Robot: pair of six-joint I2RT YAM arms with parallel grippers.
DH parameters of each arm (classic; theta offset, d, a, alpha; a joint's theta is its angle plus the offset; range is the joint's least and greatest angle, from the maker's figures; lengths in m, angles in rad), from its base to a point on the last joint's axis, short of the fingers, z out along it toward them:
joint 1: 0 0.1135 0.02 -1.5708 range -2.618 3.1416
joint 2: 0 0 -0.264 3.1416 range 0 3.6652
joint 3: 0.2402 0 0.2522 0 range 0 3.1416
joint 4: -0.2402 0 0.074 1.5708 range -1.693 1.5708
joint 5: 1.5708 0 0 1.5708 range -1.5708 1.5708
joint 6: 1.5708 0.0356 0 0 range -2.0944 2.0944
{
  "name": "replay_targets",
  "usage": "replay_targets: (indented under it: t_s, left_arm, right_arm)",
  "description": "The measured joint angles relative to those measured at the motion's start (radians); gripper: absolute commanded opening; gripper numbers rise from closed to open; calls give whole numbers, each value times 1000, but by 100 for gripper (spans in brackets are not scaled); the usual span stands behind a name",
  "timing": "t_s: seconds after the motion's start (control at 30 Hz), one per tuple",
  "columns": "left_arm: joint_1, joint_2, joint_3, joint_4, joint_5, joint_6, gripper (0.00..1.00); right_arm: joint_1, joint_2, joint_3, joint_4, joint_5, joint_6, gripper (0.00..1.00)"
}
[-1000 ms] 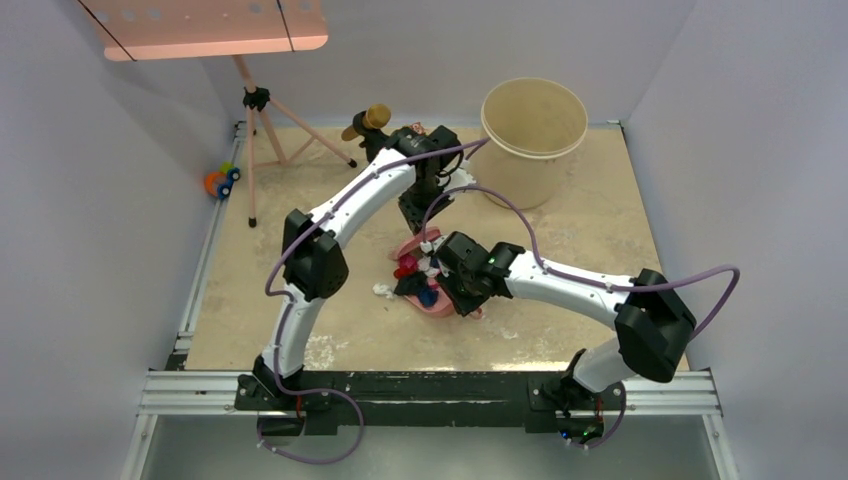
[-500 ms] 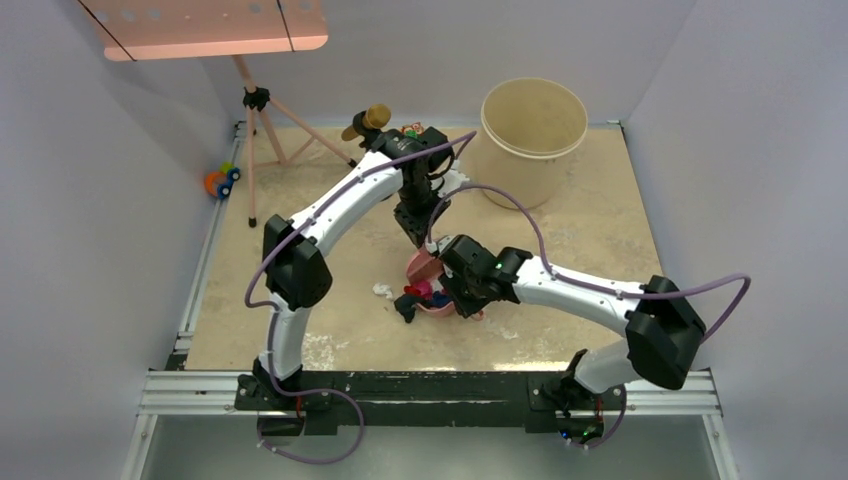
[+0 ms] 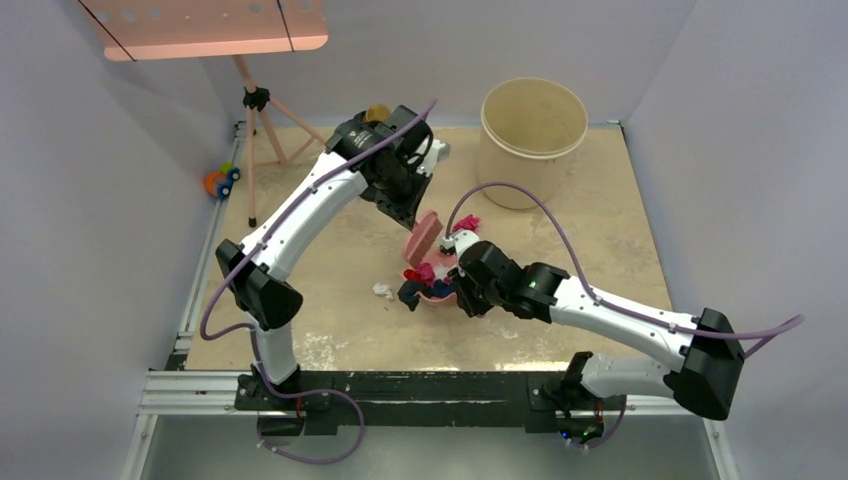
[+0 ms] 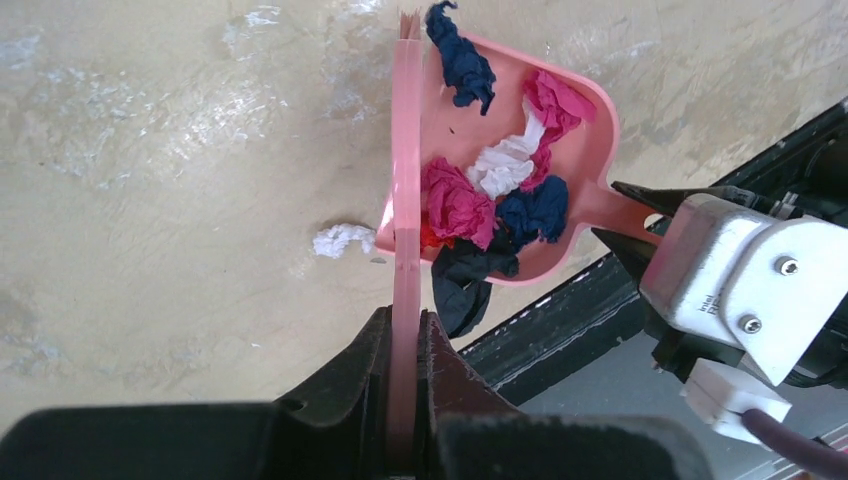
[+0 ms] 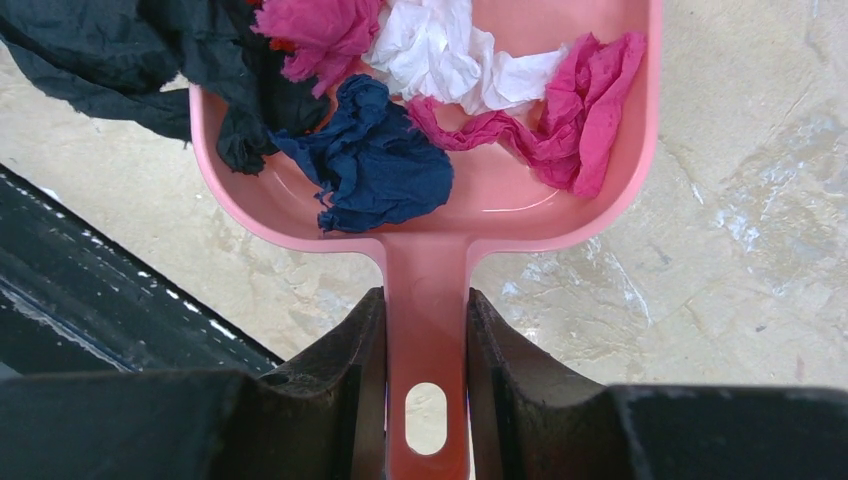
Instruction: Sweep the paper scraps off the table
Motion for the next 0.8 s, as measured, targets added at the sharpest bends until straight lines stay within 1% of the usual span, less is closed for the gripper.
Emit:
replay_targets:
  t_s: [0.17, 0.37, 0.6, 0.7, 0.8]
  left_arm:
    - [35, -61, -5, 26, -25, -61, 0]
    - [94, -161, -61, 80, -48, -128, 0]
    - [124, -263, -135, 124, -139, -185, 0]
    - [132, -315, -199, 137, -180, -207, 0]
    - [134, -353, -250, 147, -209, -216, 0]
  right_arm:
    - [15, -57, -19, 18, 10, 11, 0]
    - [21, -117, -38, 23, 16, 16, 0]
    - [22, -171, -28, -8, 39, 25, 0]
    - [22, -169, 24, -63, 61, 29, 0]
    - [16, -154, 141, -135, 80, 28, 0]
